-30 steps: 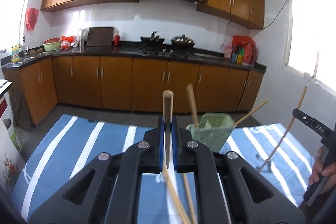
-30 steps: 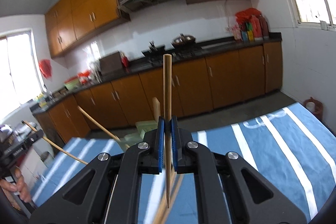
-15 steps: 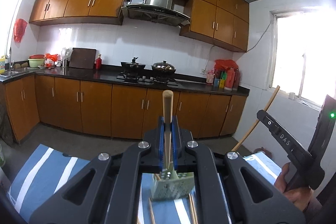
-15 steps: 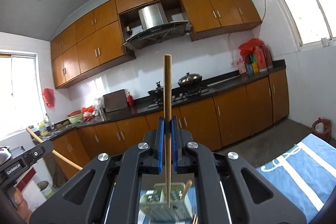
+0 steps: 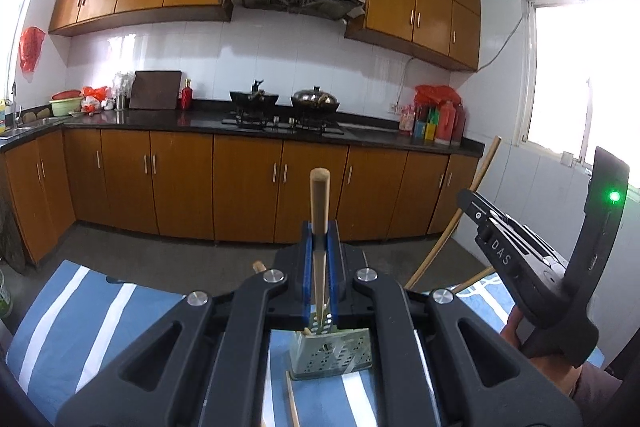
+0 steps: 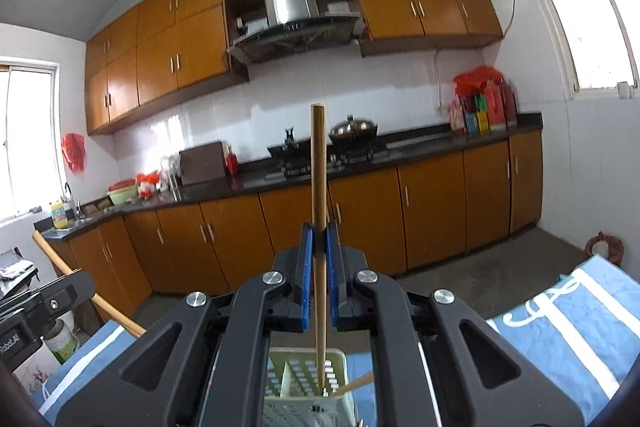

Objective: Organize utensils
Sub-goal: 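Drop the left tool's chopstick into the basket and open while the right tool releases its own, then move the left tool back and grasp a chopstick while the right tool grasps another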

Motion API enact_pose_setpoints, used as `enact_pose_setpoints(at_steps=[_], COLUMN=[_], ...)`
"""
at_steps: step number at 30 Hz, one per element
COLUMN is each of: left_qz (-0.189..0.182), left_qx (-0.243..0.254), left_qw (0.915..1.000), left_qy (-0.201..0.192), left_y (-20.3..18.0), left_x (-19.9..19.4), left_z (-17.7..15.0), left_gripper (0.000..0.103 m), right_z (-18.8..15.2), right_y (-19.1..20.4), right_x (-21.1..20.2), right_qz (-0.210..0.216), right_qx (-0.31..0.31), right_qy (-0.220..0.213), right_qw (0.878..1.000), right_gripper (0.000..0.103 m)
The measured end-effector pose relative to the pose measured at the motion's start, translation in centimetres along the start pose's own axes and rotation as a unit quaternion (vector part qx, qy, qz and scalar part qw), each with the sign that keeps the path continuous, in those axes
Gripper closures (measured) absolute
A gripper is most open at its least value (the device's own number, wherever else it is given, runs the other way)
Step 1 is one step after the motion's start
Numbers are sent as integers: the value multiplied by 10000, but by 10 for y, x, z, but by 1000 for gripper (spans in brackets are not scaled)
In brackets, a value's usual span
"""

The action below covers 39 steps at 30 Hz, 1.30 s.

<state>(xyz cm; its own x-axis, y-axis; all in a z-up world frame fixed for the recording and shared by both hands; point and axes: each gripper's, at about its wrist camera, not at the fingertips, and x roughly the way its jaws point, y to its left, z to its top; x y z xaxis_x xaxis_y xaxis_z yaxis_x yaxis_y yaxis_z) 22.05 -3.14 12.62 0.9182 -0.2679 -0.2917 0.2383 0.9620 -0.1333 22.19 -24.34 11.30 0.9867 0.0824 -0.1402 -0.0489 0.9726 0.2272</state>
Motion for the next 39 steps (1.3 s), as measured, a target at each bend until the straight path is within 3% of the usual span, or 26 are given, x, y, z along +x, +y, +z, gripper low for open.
enact_pose_setpoints(at_steps=[5,7,9,15,20,23,26,32,36,39], left_qz=[10,33,45,97,156,285,539,892,918,934], left_qx=[-43,-56,-85,-183,-267,-287,-266,-423,-648,-693], left_qw=[10000,10000,10000,9997,9993,9992,9976,9858,9783,9743], left_qy=[87,48,14,-147,-190,-11,343,1359,1740,1928], left_y=[4,4,5,7,16,25,37,64,77,81], left_x=[4,0,-4,-30,-60,-72,-74,-56,-51,-50], left_z=[-5,-4,-3,2,-10,-31,-61,-136,-165,-179], left_gripper=[95,95,95,95,92,86,85,85,85,85], right_z=[0,2,5,10,0,-26,-70,-161,-193,-201], right_y=[-4,-4,-5,-11,-28,-39,-50,-57,-42,-32], right_x=[-7,-13,-22,-56,-86,-93,-85,-56,-44,-36], right_qz=[32,39,15,19,-73,-235,-349,-238,-80,-67], right_qx=[13,-23,-38,4,102,74,135,521,496,370], right_qy=[128,116,48,-6,220,669,1476,3073,3519,3643], right_qw=[9999,9999,10000,10000,9997,9975,9883,9499,9347,9305], right_gripper=[94,87,71,70,69,69,69,70,77,78])
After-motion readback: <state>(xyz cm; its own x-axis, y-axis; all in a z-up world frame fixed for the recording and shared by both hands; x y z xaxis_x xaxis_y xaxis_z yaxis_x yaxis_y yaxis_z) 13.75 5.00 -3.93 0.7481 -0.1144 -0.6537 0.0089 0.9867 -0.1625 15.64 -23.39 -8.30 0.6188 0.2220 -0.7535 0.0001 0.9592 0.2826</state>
